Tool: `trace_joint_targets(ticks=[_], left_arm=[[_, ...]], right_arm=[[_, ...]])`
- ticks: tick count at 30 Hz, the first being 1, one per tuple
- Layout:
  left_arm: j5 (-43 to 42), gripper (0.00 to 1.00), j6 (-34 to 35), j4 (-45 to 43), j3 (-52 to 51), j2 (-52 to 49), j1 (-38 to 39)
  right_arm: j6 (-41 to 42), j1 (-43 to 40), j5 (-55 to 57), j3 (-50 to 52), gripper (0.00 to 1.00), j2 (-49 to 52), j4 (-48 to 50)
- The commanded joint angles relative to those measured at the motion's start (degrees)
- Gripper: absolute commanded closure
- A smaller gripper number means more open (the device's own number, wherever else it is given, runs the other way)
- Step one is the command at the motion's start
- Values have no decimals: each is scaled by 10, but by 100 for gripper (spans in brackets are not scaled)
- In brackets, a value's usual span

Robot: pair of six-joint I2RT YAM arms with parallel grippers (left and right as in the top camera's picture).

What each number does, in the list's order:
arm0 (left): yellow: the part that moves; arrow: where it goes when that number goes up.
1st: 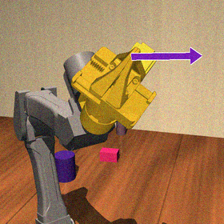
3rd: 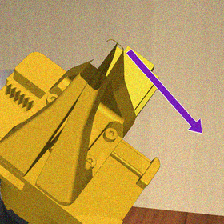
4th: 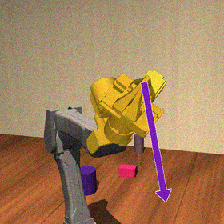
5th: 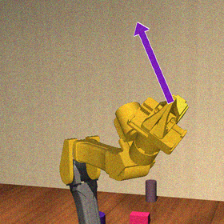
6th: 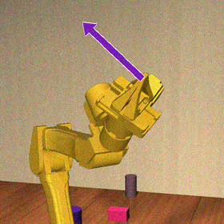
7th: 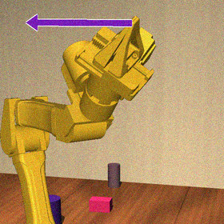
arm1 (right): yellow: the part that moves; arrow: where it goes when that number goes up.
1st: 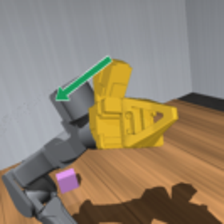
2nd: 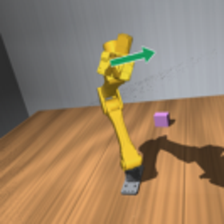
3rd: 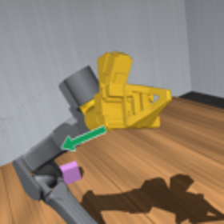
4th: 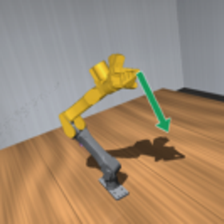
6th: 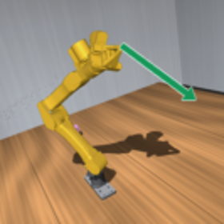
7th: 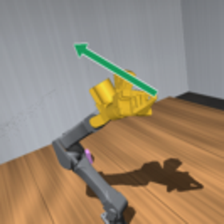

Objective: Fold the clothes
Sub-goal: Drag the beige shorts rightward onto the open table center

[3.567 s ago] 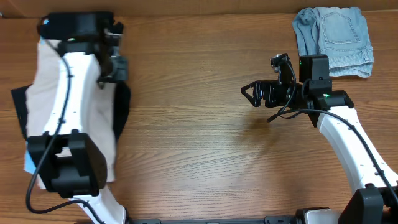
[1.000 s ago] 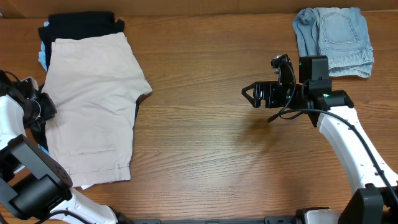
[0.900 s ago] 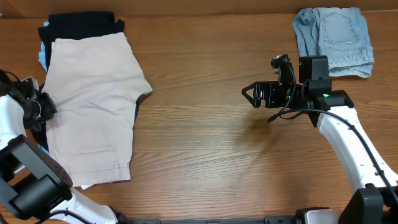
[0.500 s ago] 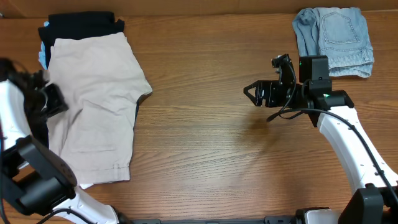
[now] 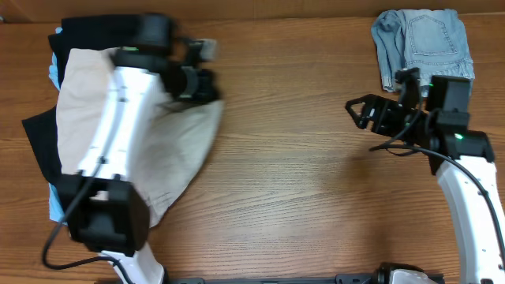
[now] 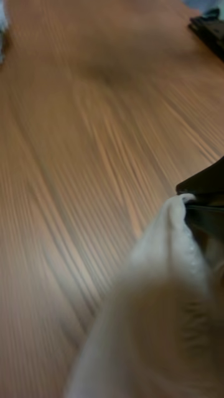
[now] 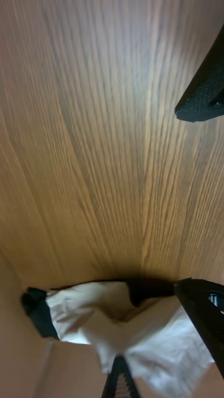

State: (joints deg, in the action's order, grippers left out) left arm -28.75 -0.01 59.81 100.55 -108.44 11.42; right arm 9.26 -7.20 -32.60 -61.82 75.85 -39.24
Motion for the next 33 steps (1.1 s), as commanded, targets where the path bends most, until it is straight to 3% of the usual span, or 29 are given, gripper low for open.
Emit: trace_joint_targets(ticks=[1,6,13,33], left_arm=[[14,96,56,-59,11,-13,92],[22,96,80,-200,11,-75,221],[21,87,80,-297,12,-141,297],[-27,95,99,-312,113,-139,338]], right_arm=[[2,-26,-1,-17,16,-22,-14],[-5,-66,-1,-17,16,-33,-42],[-18,-90,-1,-17,15,-35,-54],[-20,-163,-1,-17,13,-35,-46]])
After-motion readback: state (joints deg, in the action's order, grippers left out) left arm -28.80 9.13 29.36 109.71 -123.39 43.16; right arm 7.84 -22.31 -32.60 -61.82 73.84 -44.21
